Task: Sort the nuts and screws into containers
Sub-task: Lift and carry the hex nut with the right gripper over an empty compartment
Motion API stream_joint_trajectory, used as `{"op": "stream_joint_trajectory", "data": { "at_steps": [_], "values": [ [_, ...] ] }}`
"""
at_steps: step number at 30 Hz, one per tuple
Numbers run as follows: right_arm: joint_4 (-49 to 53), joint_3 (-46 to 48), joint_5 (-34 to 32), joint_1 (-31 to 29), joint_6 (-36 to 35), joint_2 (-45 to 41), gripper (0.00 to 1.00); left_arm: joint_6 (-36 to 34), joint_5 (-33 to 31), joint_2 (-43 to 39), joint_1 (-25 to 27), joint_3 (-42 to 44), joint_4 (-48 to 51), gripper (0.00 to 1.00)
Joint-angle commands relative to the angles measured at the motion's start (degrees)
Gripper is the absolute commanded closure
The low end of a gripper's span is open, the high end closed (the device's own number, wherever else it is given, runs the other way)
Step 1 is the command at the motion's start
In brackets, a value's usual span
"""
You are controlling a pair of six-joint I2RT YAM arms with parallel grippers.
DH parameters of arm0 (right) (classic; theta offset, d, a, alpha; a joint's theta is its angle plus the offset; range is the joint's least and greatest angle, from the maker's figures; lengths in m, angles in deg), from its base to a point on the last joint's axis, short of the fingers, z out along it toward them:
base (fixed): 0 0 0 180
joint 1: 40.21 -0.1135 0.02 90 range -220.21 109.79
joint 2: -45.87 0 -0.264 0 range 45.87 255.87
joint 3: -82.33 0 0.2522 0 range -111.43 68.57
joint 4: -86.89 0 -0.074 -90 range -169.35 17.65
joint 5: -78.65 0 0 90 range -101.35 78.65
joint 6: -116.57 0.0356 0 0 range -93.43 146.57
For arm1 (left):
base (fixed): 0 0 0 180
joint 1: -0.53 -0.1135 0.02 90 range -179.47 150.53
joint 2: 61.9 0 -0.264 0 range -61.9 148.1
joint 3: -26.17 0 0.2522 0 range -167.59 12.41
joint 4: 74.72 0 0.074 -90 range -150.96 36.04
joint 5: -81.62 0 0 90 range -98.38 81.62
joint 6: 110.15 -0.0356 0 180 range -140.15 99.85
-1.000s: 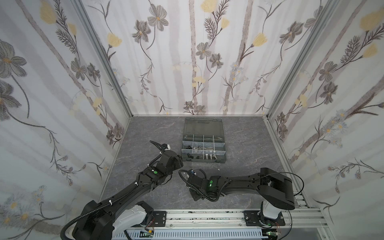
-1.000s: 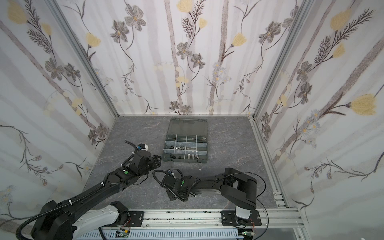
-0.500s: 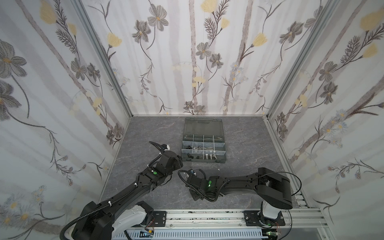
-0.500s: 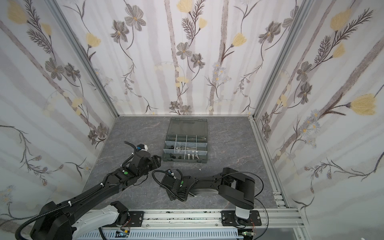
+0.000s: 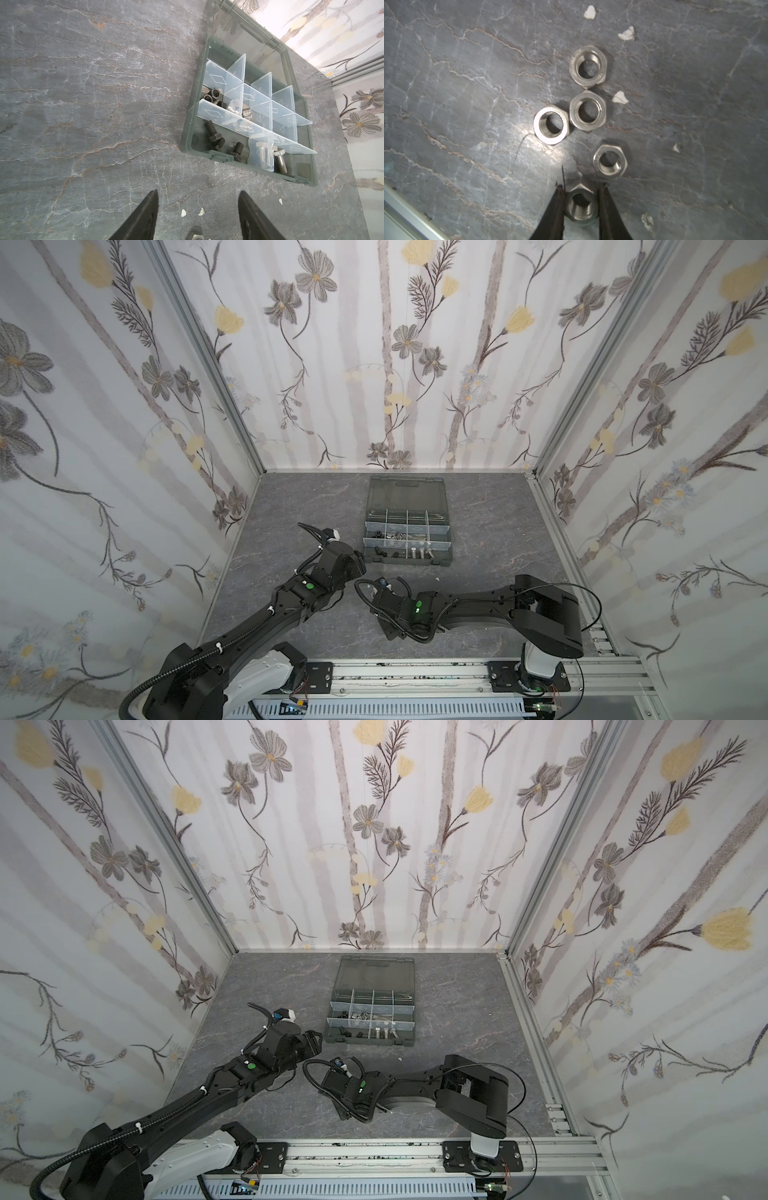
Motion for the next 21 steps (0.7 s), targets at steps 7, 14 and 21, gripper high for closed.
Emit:
{"op": "stream_joint_trajectory", "data": {
  "at_steps": [7,14,21],
  "values": [
    [2.65,0.14,-2.97,8.03,-6.84,-13.33,0.79,1.14,-0.12,-0.37,-0.09,0.19,-1.87,0.37],
    [1.91,-4.74,-3.33,24.71,-15.56,-14.41,0.78,1.83,1.26,-0.12,-0.13,0.94,-2.04,0.36],
    [1.59,-14.41,-2.14,34.43,-19.89,-4.77,0.79,1.36,2.15,0.22,-0.07,0.39,-2.32,0.37]
  ]
}}
